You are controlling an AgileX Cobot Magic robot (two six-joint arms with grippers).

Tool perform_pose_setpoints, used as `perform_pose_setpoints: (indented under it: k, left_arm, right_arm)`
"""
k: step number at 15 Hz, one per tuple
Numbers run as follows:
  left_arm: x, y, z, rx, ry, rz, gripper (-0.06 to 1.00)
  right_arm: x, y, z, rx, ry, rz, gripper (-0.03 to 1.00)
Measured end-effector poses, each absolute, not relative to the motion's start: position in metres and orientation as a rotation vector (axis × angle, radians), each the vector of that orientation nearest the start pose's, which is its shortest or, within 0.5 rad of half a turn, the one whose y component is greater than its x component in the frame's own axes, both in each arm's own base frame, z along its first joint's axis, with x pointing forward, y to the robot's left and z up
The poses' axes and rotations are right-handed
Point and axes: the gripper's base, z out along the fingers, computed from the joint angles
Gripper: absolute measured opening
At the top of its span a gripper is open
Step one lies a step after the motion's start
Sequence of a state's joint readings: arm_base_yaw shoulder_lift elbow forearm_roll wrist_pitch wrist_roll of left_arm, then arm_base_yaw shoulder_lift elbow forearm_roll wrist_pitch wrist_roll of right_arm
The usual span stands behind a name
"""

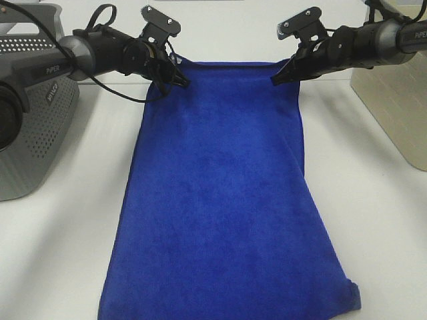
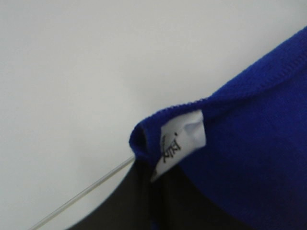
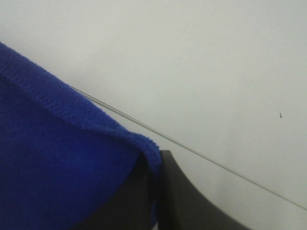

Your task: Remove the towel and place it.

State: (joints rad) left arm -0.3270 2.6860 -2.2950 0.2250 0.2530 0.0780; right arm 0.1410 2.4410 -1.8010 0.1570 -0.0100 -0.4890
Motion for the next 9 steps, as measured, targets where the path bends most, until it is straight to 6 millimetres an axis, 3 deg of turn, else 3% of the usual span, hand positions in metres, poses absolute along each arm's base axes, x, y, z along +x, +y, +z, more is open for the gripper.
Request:
perform_pose_setpoints:
  k: [3,4,7,9]
  left_arm:
    - [0.566,-0.187,0.109,0.636,1.991,0.051,0.07]
    - [0.568,-0.184,0.112,0.624,1.961,0.050,0.27]
    - [0.573,-0.170,0.113,0.516,1.975,0.011,0.57]
    - [0.576,-0.157,0.111,0.452,2.010,0.001,0.64]
  right_arm:
    - [0.539,0.076,0.116,-0.430,2.048,-0.090,0.20]
    - [0.540,0.076,0.115,-0.359,2.060,-0.053,0.45]
    - [0.539,0.075,0.107,-0.283,2.101,-0.005,0.63]
    - [0.538,0.075,0.101,-0.287,2.128,0.005,0.66]
